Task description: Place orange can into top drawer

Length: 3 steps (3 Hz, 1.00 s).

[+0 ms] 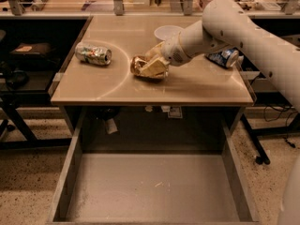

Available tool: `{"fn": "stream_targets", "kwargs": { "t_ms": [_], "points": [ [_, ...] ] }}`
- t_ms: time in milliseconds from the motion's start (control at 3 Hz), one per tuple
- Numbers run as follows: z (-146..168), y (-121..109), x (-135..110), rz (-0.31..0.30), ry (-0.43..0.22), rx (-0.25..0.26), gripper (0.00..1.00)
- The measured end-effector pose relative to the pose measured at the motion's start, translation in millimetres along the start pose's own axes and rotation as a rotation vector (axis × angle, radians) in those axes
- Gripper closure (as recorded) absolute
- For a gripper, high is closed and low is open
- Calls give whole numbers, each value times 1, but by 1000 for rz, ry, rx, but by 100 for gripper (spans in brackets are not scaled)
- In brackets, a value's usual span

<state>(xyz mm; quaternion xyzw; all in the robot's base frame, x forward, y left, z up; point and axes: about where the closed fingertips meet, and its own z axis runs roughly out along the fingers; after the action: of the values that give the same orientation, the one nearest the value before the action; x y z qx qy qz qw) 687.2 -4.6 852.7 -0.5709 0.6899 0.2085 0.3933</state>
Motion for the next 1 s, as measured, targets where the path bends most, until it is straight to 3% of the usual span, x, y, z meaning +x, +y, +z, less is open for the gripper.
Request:
{"fn": "stream_targets", "kwargs": {
  "t_ms": [333, 1000],
  "points": [
    [-31, 23, 5, -2, 0, 28, 100],
    [-109, 115, 35, 36, -2, 136, 100]
  ]
}}
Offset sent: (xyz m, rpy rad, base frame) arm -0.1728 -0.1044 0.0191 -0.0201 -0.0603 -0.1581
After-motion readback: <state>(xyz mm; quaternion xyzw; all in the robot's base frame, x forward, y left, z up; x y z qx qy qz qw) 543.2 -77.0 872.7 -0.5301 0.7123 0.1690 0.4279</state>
